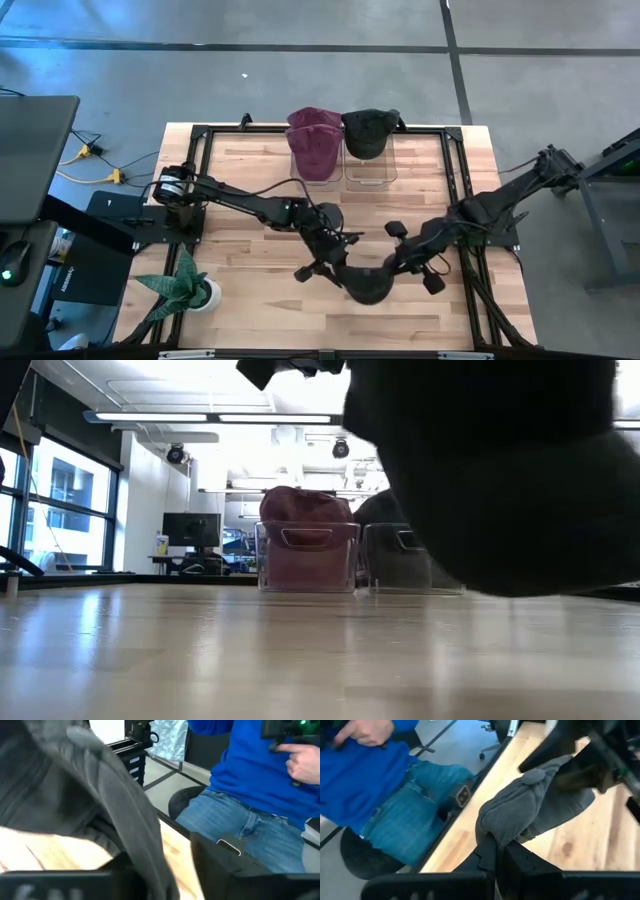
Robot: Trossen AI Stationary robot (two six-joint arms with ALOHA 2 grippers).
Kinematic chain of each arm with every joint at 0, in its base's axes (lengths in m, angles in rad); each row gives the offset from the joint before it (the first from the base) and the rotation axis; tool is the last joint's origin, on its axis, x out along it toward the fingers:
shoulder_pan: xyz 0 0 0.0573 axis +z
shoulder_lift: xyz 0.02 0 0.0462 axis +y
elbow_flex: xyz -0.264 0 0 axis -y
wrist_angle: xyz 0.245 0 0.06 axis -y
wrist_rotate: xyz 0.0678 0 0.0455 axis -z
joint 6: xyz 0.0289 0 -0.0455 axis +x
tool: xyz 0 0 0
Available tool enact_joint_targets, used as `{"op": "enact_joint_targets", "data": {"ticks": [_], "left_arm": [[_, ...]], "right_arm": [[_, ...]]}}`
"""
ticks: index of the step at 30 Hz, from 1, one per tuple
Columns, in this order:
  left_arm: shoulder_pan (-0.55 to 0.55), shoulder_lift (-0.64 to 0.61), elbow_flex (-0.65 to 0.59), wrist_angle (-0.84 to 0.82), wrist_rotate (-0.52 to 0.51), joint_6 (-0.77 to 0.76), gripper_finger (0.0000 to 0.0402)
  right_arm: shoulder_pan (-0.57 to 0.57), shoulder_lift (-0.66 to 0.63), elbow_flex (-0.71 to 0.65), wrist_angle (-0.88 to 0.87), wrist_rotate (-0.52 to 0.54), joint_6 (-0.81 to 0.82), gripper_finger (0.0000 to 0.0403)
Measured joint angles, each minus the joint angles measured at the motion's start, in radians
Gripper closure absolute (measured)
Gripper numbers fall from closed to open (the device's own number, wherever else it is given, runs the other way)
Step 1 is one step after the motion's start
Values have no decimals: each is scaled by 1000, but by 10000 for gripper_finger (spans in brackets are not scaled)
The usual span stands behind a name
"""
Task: Pick & Place hat
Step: Put the black cap into the right transparent bin
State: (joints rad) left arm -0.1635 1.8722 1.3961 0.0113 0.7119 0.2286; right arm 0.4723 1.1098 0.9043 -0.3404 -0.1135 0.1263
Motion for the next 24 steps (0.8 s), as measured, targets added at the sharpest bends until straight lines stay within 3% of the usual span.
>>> {"op": "enact_joint_targets", "data": {"ticks": [6,16,24], "left_arm": [[0,-7,0,38,105,-2,389],[0,-7,0,62,134,-21,387],[0,-7,0,66,53,-16,397]], "right_arm": [[51,-4,0,1,-8,16,400],[68,-4,0,15,-10,114,364],[-2,17,-2,-26,81,178,246]]}}
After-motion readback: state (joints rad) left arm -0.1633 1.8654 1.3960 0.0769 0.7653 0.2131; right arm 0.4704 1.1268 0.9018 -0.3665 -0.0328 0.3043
